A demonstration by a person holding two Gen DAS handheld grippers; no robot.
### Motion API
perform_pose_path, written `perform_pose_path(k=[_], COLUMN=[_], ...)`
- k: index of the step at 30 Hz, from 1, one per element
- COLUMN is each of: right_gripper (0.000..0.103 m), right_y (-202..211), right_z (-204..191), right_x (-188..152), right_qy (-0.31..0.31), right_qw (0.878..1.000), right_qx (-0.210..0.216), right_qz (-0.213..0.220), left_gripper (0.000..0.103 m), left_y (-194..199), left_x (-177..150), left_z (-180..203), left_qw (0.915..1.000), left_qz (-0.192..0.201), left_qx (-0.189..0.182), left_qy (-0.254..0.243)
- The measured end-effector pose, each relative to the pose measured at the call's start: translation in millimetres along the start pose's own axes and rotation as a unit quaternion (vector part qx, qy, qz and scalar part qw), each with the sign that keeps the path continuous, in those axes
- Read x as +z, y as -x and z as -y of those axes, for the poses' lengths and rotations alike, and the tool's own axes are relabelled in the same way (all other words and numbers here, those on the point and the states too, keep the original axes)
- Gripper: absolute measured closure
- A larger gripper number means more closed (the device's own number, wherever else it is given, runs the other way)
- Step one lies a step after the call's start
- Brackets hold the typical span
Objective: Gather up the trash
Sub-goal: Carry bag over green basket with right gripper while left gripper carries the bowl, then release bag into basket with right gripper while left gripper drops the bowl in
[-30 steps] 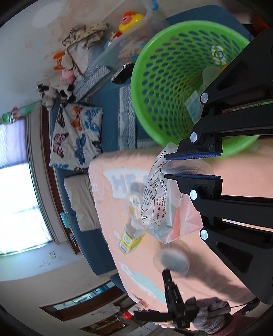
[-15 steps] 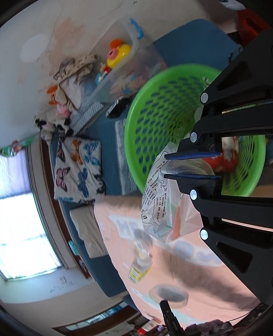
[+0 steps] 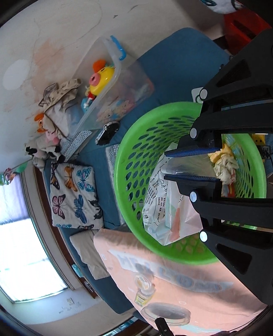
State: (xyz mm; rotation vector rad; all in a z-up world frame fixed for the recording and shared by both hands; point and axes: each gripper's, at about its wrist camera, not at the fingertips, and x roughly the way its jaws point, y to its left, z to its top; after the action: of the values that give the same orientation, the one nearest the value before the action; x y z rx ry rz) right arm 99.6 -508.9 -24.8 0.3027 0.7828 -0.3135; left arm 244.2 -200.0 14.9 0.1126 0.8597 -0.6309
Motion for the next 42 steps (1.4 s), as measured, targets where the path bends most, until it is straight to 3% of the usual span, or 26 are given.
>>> perform_pose_path(k=[12, 33, 35, 42], right_gripper=[0.066, 0.059, 0.059, 0.059], right_y=[8.1, 22.5, 24.2, 26.3], right_z=[12.4, 21.3, 18.1, 7.1], right_x=[1.8, 1.6, 1.5, 2.0], right_qy=[0.003, 0.003, 0.004, 0.016], right_qw=[1.000, 1.000, 1.000, 0.999], right_qx=[-0.006, 0.007, 0.009, 0.017], right_qz=[0.013, 0.025, 0.026, 0.027], left_gripper=[0.098, 0.096, 0.085, 0.067], left_y=[-30.7, -74.7, -76.5, -73.7], left_x=[11.3, 3.4, 2.0, -3.5], left_z=[52.8, 100.1, 101.9, 102.2], left_qw=[0.9993, 0.9962, 0.9961, 0.9963], left_qz=[-0.016, -0.057, -0.058, -0.054], left_qx=[-0.021, -0.051, -0.052, -0.052], left_qy=[-0.027, -0.042, -0.041, -0.041])
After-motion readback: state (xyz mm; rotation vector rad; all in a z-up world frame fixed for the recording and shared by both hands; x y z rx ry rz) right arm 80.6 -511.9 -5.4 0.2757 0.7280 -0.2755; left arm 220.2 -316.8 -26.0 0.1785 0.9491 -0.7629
